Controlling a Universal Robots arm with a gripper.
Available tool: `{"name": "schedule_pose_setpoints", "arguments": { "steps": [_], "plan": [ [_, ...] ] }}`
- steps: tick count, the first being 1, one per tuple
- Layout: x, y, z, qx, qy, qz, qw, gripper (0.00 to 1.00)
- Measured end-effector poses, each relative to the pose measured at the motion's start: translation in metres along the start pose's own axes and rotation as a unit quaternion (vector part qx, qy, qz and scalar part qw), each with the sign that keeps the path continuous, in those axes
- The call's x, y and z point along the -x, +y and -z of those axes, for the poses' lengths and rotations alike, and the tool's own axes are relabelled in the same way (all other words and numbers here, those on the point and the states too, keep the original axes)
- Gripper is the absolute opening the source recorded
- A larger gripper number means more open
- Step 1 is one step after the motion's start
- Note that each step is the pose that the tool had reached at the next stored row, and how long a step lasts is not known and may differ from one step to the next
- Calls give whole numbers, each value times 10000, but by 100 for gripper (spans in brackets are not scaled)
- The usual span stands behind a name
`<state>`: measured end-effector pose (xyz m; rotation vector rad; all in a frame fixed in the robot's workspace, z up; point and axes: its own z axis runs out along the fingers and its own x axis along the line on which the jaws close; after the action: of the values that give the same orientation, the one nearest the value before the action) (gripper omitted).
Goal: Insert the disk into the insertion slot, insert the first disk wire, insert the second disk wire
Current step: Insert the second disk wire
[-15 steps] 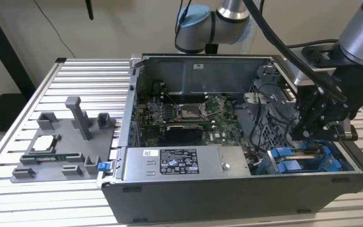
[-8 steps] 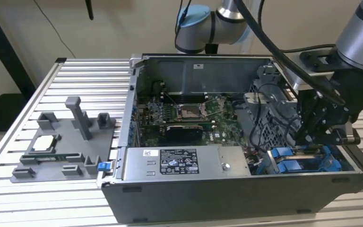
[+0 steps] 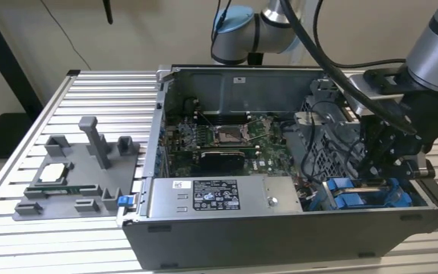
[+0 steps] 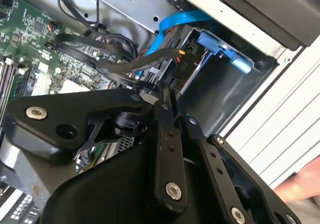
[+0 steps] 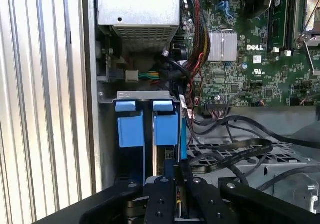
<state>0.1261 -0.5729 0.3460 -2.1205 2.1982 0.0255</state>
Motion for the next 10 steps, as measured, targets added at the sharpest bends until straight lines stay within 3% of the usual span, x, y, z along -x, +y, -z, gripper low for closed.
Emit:
{"name": "schedule_pose_setpoints", "arguments": {
  "steps": [10],
  "plan": [
    [0, -52, -29, 0, -1, 0, 10000, 0]
  ]
}}
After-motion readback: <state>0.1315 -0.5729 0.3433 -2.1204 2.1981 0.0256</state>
